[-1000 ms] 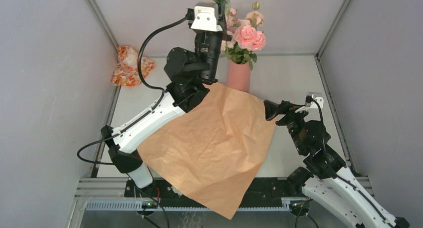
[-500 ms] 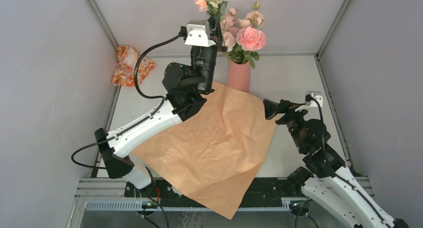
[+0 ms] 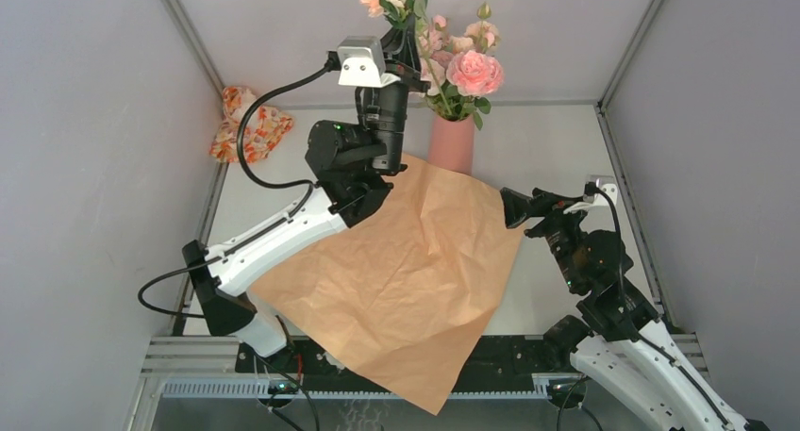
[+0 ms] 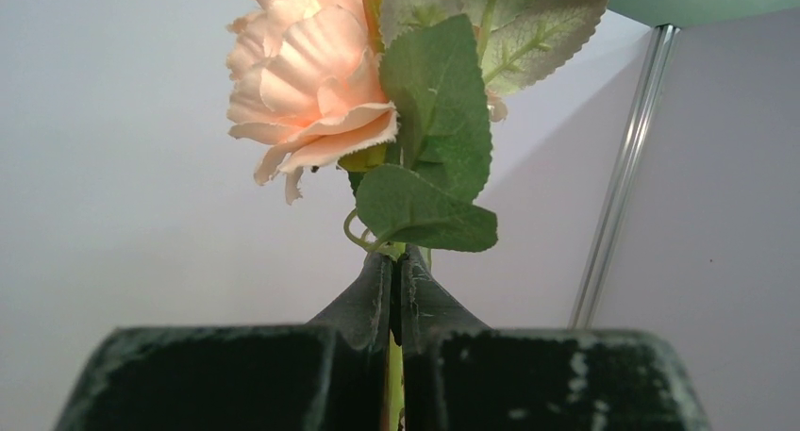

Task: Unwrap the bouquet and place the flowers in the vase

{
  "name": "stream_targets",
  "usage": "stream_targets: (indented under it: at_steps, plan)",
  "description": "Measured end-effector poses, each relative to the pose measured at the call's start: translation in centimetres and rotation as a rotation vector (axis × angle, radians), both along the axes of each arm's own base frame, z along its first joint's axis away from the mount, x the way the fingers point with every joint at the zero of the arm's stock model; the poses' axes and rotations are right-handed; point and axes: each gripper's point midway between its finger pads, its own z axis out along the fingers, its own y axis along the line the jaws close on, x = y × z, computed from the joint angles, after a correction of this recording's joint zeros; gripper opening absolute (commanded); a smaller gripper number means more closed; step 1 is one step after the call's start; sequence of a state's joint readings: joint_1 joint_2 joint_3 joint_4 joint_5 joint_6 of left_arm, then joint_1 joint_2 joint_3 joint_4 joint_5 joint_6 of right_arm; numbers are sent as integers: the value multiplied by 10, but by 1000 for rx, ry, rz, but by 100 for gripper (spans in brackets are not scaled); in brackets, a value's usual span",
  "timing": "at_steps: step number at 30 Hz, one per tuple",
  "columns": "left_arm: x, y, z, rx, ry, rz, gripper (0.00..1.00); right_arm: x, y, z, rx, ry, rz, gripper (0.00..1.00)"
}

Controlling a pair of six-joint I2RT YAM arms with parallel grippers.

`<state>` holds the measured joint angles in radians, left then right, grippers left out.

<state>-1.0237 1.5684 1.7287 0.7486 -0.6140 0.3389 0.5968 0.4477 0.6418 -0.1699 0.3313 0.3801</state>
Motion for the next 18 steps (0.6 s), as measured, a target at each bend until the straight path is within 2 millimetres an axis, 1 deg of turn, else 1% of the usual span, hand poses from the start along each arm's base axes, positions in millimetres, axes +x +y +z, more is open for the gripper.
stream_targets:
  at_steps: [4,12,14,18]
  plan:
    - [5,-9,-3,-10,-6,-2,0,-1,1,0,0,1,9,87]
    - [22,-35,-28,24,16,-5,0,1,6,-5,-9,17,26,87]
    - [26,-39,-34,34,23,-3,0,2,7,-6,-13,21,27,87]
    - [31,-41,-39,39,28,5,0,3,8,-8,-16,27,31,87]
